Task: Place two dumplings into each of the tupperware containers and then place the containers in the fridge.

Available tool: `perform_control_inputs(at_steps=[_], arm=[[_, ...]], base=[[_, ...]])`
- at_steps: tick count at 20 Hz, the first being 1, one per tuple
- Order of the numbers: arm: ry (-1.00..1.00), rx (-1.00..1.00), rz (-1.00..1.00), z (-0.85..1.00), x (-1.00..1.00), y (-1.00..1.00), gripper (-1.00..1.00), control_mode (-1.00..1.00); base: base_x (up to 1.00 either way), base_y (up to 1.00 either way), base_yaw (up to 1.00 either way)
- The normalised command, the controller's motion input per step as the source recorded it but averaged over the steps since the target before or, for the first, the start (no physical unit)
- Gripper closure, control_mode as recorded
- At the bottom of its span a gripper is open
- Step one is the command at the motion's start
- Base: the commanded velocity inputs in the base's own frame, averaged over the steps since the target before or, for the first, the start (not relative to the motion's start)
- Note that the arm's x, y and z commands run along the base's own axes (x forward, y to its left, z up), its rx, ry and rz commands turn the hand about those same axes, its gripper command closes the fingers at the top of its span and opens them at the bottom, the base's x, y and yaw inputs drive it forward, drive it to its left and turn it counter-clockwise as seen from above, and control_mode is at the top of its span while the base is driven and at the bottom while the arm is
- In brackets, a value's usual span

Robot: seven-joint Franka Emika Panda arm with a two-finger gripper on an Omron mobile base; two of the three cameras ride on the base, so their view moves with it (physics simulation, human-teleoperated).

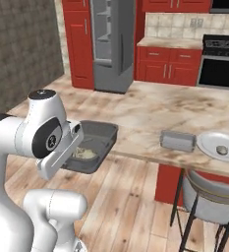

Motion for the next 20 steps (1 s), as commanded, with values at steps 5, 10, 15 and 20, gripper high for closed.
perform_control_inputs(at_steps=[5,10,15,20], arm=[[0.00,0.00,0.00,0.00,0.00,0.00,1.00,1.00],[0.00,0.00,0.00,0.00,0.00,0.00,1.00,1.00],[0.00,0.00,0.00,0.00,0.00,0.00,1.00,1.00],[0.00,0.00,0.00,0.00,0.00,0.00,1.00,1.00]], base=[[0.60,1.00,0.00],[1.00,1.00,-0.01],[1.00,1.00,-0.12],[1.00,1.00,-0.17]])
